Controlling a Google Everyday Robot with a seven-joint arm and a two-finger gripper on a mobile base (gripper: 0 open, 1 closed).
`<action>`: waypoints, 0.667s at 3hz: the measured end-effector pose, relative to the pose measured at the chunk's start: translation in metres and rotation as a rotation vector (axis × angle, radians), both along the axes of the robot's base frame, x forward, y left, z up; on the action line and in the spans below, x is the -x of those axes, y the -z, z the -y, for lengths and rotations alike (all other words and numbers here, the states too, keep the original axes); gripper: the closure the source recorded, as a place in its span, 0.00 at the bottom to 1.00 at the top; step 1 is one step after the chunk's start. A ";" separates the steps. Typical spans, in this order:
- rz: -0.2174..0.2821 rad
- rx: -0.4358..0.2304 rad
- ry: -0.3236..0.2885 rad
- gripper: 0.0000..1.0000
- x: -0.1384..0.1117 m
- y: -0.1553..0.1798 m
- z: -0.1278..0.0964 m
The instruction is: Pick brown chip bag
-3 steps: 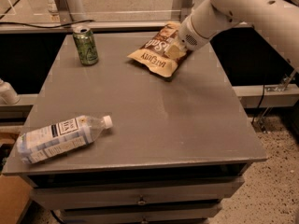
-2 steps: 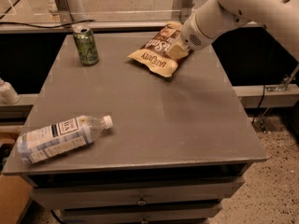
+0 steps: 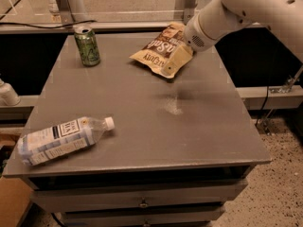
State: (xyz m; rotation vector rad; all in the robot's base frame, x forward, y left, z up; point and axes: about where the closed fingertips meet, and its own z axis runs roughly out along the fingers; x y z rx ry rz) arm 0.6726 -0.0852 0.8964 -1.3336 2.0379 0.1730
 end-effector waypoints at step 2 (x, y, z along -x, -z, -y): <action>0.103 0.061 -0.156 0.00 -0.023 0.002 -0.002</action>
Offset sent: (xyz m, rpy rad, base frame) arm 0.0548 0.0004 0.0173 -0.1302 -0.2249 0.3118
